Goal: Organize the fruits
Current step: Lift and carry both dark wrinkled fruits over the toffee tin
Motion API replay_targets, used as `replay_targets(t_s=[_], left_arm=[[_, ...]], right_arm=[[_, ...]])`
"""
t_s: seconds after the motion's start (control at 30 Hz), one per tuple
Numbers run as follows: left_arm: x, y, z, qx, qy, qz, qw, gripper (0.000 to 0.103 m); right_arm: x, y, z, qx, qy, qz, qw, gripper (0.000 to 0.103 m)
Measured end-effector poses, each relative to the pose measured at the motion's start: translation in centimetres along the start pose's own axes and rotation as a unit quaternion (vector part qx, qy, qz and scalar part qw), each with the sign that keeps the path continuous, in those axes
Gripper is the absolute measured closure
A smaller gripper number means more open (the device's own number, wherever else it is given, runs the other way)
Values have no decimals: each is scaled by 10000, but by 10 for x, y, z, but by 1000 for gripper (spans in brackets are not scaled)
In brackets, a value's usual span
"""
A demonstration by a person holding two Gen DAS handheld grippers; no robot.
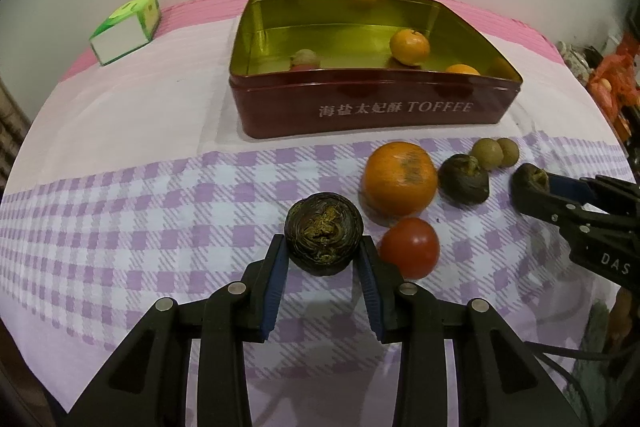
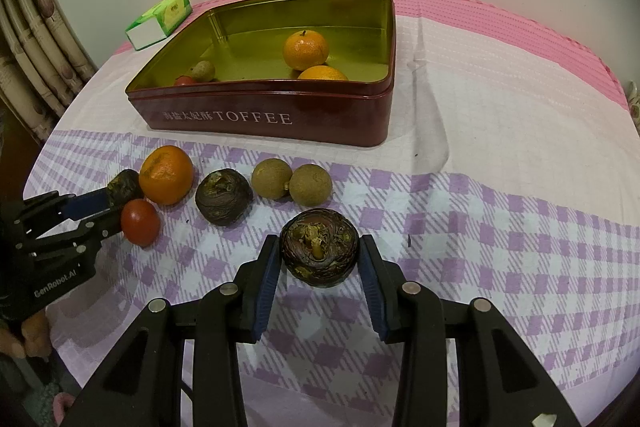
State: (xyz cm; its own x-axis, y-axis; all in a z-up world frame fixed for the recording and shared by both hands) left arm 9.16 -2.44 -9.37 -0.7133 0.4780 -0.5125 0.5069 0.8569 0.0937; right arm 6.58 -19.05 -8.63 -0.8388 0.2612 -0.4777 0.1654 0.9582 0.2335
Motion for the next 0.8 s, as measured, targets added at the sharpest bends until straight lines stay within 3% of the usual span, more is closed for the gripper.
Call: replay_targets(t_s=[0.8], left_arm=[[-3,5,-10,-84,-103,-5,9999,67]], right_arm=[[-4,4,-9,-88,-57,16,9999,66]])
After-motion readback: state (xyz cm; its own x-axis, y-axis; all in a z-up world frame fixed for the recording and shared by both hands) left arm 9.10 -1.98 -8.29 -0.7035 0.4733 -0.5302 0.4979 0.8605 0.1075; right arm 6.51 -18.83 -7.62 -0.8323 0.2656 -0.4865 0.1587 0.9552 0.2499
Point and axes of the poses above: each gripper's, at about its wrist camera, not at the fingertips, and z roughly the way its jaws point, y to its left, x to its underside, the point moved 6 cm from there along z, roughly the way its jaws point, and after that the axes turned 14 degrees about z, right-handed, at the moved point
